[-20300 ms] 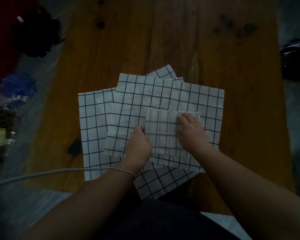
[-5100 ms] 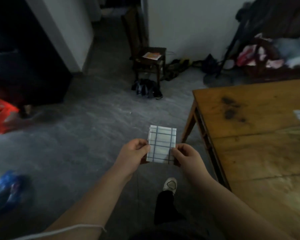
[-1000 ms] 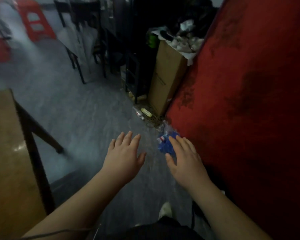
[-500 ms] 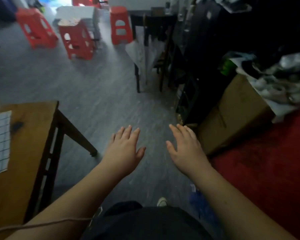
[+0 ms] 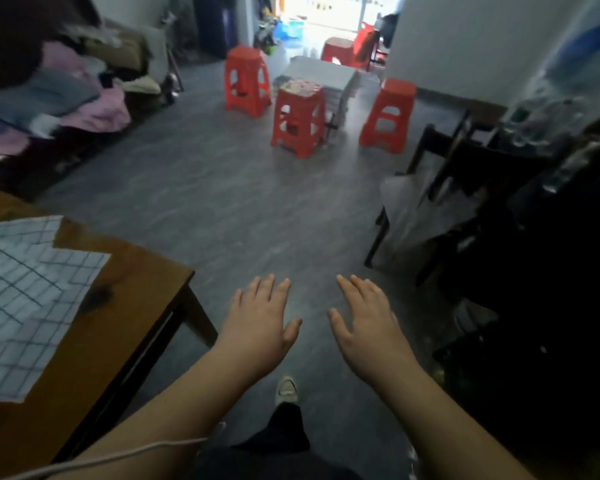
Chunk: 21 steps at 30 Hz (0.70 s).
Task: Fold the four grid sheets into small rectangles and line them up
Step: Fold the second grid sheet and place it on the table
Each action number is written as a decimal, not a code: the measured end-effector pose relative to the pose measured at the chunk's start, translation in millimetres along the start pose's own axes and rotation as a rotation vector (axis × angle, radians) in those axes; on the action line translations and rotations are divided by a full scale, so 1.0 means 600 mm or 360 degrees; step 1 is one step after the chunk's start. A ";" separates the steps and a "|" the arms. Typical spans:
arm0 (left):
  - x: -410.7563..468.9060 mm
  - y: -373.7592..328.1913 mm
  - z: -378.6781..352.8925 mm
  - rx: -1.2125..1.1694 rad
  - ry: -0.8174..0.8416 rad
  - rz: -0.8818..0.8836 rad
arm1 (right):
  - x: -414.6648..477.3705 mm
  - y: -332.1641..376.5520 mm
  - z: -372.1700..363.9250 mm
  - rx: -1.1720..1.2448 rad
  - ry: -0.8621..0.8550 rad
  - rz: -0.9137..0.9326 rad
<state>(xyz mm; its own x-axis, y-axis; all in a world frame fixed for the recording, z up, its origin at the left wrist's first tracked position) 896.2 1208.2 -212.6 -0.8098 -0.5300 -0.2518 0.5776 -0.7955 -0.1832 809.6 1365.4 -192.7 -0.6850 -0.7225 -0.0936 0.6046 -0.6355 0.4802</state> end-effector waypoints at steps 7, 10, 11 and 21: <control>0.264 0.030 0.094 0.0014 -0.0023 0.0189 | 0.311 -0.009 0.068 -0.0105 0.0068 0.0191; 0.352 0.036 0.125 -0.0062 -0.0057 0.0302 | 0.412 -0.014 0.089 -0.0076 0.0111 0.0278; 0.379 0.039 0.130 -0.0078 -0.0062 0.0347 | 0.447 -0.019 0.090 -0.0069 0.0144 0.0298; 0.639 0.107 0.181 -0.0189 -0.0232 0.0990 | 0.851 -0.005 0.073 -0.0072 0.0511 0.0945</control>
<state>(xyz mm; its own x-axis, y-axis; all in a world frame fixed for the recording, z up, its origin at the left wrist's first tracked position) 611.6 922.1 -217.9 -0.3210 -0.9224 -0.2149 0.9441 -0.2935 -0.1503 440.3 1010.6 -203.7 -0.0807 -0.9933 -0.0827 0.8623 -0.1111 0.4940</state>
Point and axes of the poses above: each hand's wrist, its own x-axis towards the middle knuckle, its own z-axis out of the back of the hand, y = z × x, the point moved 5 cm from there along x, towards the middle knuckle, and after that the axes turned 10 degrees about z, right-handed, at the moved point
